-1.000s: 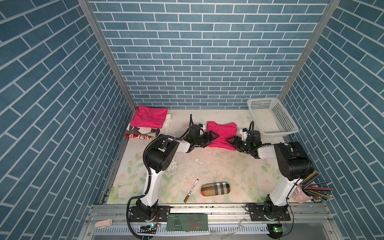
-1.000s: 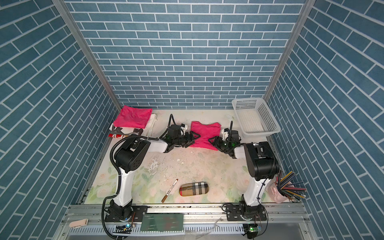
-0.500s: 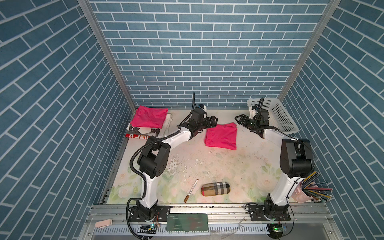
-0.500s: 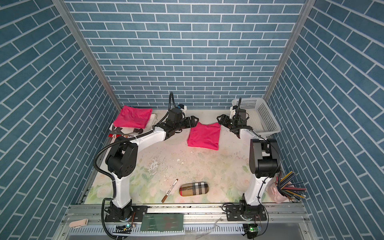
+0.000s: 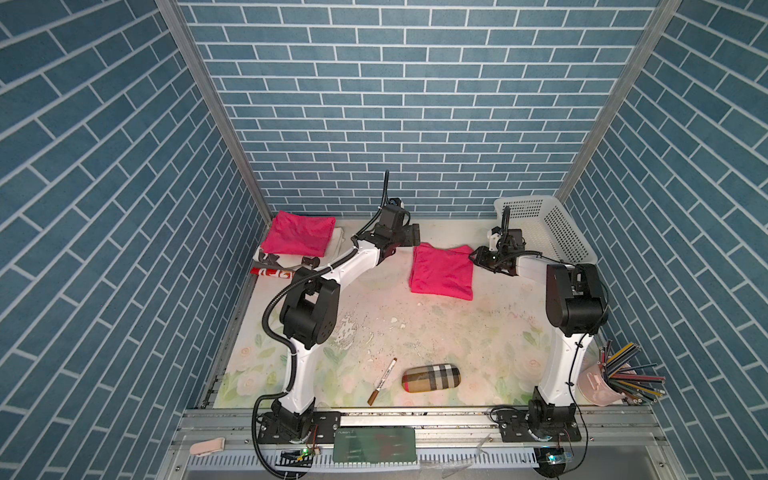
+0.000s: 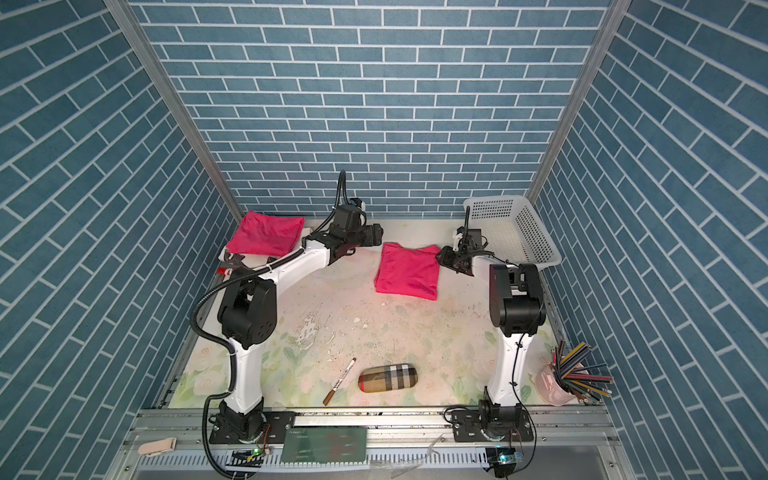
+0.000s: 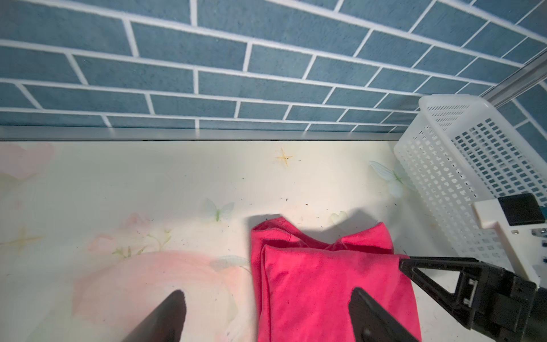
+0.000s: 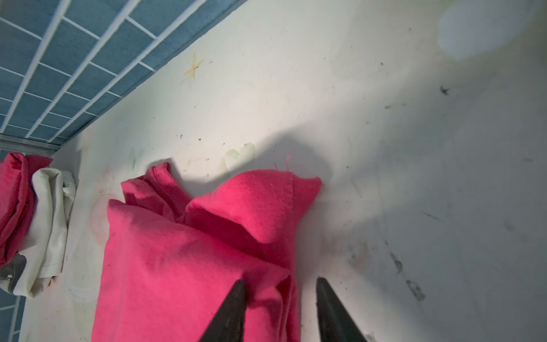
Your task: Fold and stack the t-shirts
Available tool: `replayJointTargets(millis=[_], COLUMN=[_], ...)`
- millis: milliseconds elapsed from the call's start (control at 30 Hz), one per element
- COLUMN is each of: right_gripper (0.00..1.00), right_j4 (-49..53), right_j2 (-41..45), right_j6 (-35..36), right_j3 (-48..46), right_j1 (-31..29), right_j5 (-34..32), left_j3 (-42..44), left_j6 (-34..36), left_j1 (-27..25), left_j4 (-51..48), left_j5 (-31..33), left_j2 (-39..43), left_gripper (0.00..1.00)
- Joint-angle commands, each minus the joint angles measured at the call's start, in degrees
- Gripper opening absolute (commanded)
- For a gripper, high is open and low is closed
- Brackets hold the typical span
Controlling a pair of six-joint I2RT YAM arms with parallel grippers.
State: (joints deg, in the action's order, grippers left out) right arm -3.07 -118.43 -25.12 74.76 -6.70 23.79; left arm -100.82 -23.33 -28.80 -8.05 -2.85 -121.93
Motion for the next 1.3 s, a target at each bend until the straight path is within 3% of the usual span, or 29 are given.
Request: replayJointTargets(millis=[0,67,133,400,700,833,900,967,1000,1267], right_gripper=[0.28,0.19,0.17,0.43,0.56,0.65,0.70,0.71,0.75,0.76], right_j4=[-1.3,-1.5,-1.8,-2.5,-3.5,-3.6,-3.9,-3.8,-3.9,-3.9], right_j2=[-1.3,-1.4,-1.2,-0.1,3.5,5.6,7.0,8.9,9.8,19.6], right_j6=[1.3,1.2,1.1,0.1,-1.2,-1.8,-2.2,-2.6,-2.7,-3.4], right_j3=[1.5,1.5,1.6,0.6,-2.3,-3.7,-4.7,-6.0,-6.6,-12.8], right_j1=[-0.2,-0.2,-0.2,-0.2,-0.2,0.0,-0.1,0.0,0.1,0.5], right_j5=[1.9,2.2,2.1,3.1,3.6,3.1,3.0,2.8,2.7,2.1], left_j3=[-4.8,-5.8,-7.0,-14.4,-19.2,-21.3,-22.3,-22.9,-22.9,-17.3], left_j6=[-0.1,-0.9,-1.2,2.4,6.9,9.0,10.3,11.6,12.4,25.7], left_j1=[-0.7,-0.6,-0.7,-0.6,-2.4,-3.9,-4.3,-4.4,-4.4,-4.1], left_j4=[-5.7,-6.6,-8.8,-20.9,-28.3,-29.9,-30.4,-30.8,-31.0,-27.0], left_j5=[-6.1,-8.5,-9.2,-13.5,-10.4,-9.6,-9.1,-8.2,-7.3,5.8], left_j2=[-4.6,-6.3,-7.9,-15.6,-20.9,-23.3,-24.3,-24.5,-24.0,-12.5], left_gripper=[0.88,0.88,0.88,0.88,0.86,0.66,0.44,0.09,0.00,0.00])
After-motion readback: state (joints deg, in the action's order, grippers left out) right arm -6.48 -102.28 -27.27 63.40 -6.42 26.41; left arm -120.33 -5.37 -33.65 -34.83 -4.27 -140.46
